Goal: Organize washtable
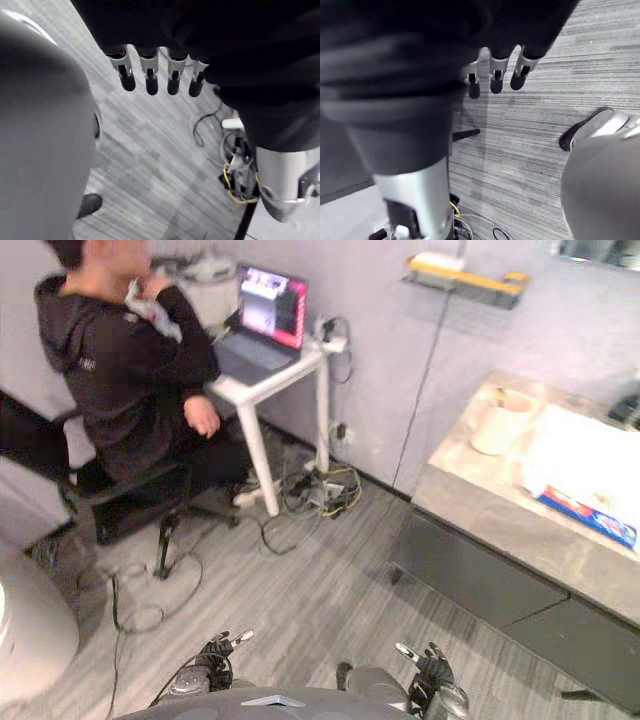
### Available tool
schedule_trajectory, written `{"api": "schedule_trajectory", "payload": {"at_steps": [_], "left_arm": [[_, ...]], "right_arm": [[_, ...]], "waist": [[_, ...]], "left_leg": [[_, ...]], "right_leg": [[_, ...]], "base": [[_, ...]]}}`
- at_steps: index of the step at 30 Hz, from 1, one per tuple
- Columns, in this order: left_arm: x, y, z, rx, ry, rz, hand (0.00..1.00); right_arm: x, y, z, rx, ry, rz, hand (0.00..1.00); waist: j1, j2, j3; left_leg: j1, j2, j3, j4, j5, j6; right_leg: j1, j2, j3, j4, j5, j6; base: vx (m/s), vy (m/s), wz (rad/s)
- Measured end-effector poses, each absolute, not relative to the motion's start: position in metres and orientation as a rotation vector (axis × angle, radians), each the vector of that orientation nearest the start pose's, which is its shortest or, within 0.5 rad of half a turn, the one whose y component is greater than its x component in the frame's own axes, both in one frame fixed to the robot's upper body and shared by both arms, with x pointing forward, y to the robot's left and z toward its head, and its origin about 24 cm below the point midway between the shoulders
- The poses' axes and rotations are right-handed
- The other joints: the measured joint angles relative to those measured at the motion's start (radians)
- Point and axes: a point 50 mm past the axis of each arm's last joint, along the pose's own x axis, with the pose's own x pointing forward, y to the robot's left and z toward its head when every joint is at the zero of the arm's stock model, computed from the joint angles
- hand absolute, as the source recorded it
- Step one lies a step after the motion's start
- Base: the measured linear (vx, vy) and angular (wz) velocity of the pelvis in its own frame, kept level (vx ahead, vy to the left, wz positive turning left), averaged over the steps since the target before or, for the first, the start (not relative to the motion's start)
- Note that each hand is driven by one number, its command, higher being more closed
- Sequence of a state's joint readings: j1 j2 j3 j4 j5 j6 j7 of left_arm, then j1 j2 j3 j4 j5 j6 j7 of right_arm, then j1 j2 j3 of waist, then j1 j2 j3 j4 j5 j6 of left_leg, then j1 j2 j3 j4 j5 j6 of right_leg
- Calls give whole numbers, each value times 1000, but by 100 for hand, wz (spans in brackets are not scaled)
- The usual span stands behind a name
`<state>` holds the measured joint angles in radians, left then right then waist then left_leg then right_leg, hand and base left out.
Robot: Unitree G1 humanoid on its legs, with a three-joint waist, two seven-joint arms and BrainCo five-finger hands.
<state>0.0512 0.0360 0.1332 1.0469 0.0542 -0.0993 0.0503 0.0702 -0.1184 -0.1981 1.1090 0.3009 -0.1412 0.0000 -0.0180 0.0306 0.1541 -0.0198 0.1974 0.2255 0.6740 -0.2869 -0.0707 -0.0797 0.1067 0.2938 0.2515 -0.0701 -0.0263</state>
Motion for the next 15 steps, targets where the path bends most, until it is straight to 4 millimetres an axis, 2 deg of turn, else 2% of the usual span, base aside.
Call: {"api": "schedule_trajectory", "payload": {"at_steps": [1, 2, 3, 4, 5, 6, 7, 8, 9, 11, 12, 13, 15], "left_arm": [[113, 181, -156, 23, 996, 174, 0], [111, 178, -157, 6, 1002, 186, 0], [110, 178, -158, 2, 1004, 188, 0], [108, 177, -158, -24, 1005, 211, 0], [108, 183, -158, -13, 1003, 218, 0], [108, 185, -158, -12, 1004, 225, 0], [105, 188, -157, -16, 1000, 246, 0], [109, 190, -156, -9, 987, 245, 0], [108, 190, -156, -8, 993, 243, 0], [103, 186, -159, 2, 1018, 221, 0], [103, 186, -159, 13, 1019, 211, 0], [106, 187, -158, 40, 1013, 186, 0], [117, 184, -155, 69, 989, 147, 0]], "right_arm": [[95, -229, -155, 215, 967, -442, 0], [95, -235, -153, 199, 962, -445, 0], [95, -237, -153, 195, 962, -447, 0], [96, -240, -152, 185, 959, -451, 0], [90, -239, -153, 173, 977, -442, 0], [83, -237, -155, 171, 997, -437, 0], [73, -233, -158, 166, 1032, -425, 0], [74, -231, -159, 145, 1045, -397, 0], [74, -231, -159, 135, 1045, -389, 0], [78, -237, -156, 94, 1040, -370, 0], [78, -237, -156, 91, 1043, -368, 0], [76, -237, -157, 85, 1049, -363, 0], [73, -234, -158, 95, 1059, -358, 0]], "waist": [[0, 21, 0], [1, 47, 4], [0, 57, 2], [21, 83, 1], [8, 66, 5], [3, 52, 7], [-1, 23, 4], [5, 0, 3], [4, 5, -2], [-2, 39, -21], [-3, 42, -24], [-8, 40, -25], [-9, 19, -31]], "left_leg": [[-12, -80, -76, -73, -34, 17], [-11, -126, -141, -193, -55, 25], [-10, -133, -160, -231, -62, 27], [-18, -145, -177, -239, -54, 75], [-12, -155, -171, -248, -52, 71], [-2, -170, -171, -259, -50, 66], [5, -204, -167, -261, -50, 67], [6, -222, -140, -263, -51, 69], [6, -224, -137, -272, -50, 68], [29, -232, -124, -327, -37, 58], [37, -232, -121, -341, -26, 72], [51, -229, -114, -361, -11, 97], [64, -230, -101, -392, -4, 102]], "right_leg": [[-15, 12, 53, -9, 0, 0], [-23, 37, 95, -30, 1, 1], [-27, 49, 103, -37, 2, 1], [-42, 82, 130, 2, 3, 9], [-89, 93, 97, 195, -35, 16], [-87, 91, 98, 247, -61, 16], [-52, 66, 111, 258, -111, 2], [-53, 49, 157, 227, -158, 30], [-54, 53, 172, 221, -156, 32], [-54, 75, 246, 171, -121, 35], [-48, 81, 260, 163, -112, 42], [-43, 87, 272, 153, -103, 43], [-51, 92, 288, 151, -103, 42]], "base": [[-69, 262, -171], [-42, 185, -126], [-11, 185, -138], [21, 154, -109], [37, 143, -97], [59, 76, -36], [95, 14, -53], [82, 17, -58], [107, 24, -90], [169, 37, -93], [224, 6, -72], [208, -7, -37], [178, -8, -25]]}}
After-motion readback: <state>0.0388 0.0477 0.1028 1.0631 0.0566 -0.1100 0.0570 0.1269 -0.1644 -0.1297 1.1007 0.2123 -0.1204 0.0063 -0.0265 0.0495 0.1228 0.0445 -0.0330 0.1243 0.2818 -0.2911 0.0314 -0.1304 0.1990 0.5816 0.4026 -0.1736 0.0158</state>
